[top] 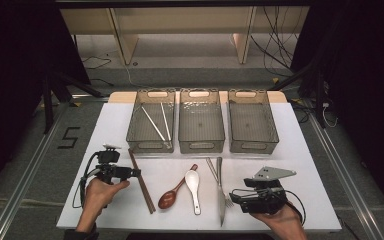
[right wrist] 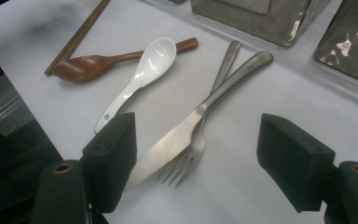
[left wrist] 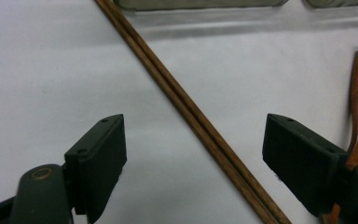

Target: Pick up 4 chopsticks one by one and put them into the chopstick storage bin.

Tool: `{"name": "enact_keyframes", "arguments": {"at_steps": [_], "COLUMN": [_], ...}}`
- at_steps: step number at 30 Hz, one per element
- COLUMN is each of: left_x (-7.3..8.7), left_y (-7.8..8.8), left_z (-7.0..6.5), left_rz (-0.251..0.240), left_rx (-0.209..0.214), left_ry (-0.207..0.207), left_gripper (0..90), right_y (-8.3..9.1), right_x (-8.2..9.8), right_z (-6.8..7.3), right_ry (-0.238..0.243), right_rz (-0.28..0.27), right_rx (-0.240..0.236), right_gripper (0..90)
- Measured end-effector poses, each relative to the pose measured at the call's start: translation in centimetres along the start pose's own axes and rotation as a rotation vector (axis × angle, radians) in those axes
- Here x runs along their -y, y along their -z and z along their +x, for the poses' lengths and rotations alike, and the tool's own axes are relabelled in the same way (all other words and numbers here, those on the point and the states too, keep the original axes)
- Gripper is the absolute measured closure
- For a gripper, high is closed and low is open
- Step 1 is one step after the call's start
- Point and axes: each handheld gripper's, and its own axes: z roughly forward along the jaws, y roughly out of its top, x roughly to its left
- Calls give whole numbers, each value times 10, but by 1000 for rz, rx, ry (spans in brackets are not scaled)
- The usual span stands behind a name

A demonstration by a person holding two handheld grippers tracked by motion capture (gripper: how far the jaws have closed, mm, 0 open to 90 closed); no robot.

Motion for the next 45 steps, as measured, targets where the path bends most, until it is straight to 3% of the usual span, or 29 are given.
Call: {"name": "enact_keyframes", "arguments": {"at_steps": [16,26,32,45], "left_x": [11,14,15,18], "left_y": [-11,-16,-16,-16], "left_z": [-4,-8,-9,-13], "left_rz": [65,91,87,86], "left_rx": [-31,-44,-49,-74], "left_ry": [-10,-22,-21,-24], "left_gripper": [217,215,213,216], "right_y": [0,2,5,6], "right_x": [2,3,4,5], "right_z": [0,-1,-2,-1], "right_ry": [-4,-13,-18,-18], "right_rz": [3,-31,-59,-61], "right_rx": [1,14,26,28], "right_gripper": [293,282,282,282]}}
